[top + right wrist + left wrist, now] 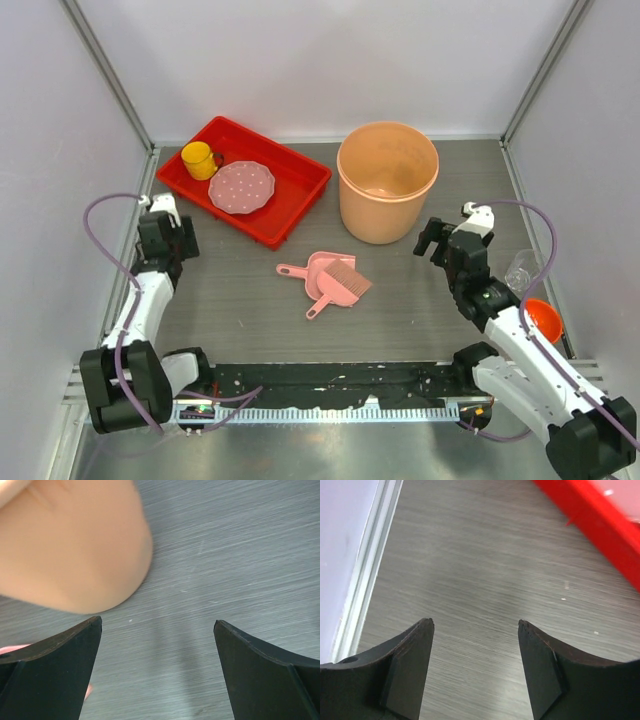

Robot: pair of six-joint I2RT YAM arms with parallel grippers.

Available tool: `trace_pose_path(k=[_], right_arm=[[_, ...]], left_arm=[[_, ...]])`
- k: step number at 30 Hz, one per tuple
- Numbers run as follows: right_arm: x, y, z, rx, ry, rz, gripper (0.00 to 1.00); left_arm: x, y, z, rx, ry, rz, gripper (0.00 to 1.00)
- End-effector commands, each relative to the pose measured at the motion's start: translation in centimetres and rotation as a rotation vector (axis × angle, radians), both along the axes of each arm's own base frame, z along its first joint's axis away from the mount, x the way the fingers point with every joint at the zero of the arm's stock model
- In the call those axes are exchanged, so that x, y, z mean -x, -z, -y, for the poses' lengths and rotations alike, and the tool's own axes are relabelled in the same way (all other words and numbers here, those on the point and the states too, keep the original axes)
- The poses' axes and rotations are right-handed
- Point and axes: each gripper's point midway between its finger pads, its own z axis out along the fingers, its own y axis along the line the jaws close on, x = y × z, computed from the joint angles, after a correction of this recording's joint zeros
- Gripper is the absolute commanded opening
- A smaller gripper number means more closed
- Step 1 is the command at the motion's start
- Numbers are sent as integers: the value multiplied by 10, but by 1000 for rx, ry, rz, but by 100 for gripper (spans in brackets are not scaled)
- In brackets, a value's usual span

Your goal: Sweep away the paper scraps from the table

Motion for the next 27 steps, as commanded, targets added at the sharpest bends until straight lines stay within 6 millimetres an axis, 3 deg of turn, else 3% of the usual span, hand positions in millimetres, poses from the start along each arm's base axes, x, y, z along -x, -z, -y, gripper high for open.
trace_pose_path(k=[1, 7, 9, 11, 12, 13, 15, 18, 22, 27], right_arm=[[-7, -7, 31, 57, 118, 91, 100], [-3, 15, 67, 133, 251, 209, 100], [3, 26, 83, 160, 317, 238, 100], [7, 36, 89, 166, 340, 246, 100], [7, 40, 89, 171, 334, 244, 100], [6, 49, 86, 173, 313, 228, 100], [5, 54, 83, 167, 295, 231, 100], [2, 54, 79, 170, 262, 239, 100], [2, 55, 79, 173, 269, 227, 100], [2, 55, 79, 173, 268, 227, 100]], left_arm=[[-16, -1, -28, -66, -166, 260, 73], [-31, -11, -1, 15, -39, 457, 74], [-28, -1, 8, 39, 0, 477, 75], [-31, -5, 18, 52, 62, 528, 76], [-26, 9, 25, 68, 96, 508, 76], [-27, 5, 30, 62, 135, 540, 78], [-25, 18, 30, 50, 142, 510, 82], [-28, 15, 15, 41, 51, 502, 84], [-30, 28, 13, 68, 26, 420, 85], [-33, 28, 18, 77, 53, 416, 84]])
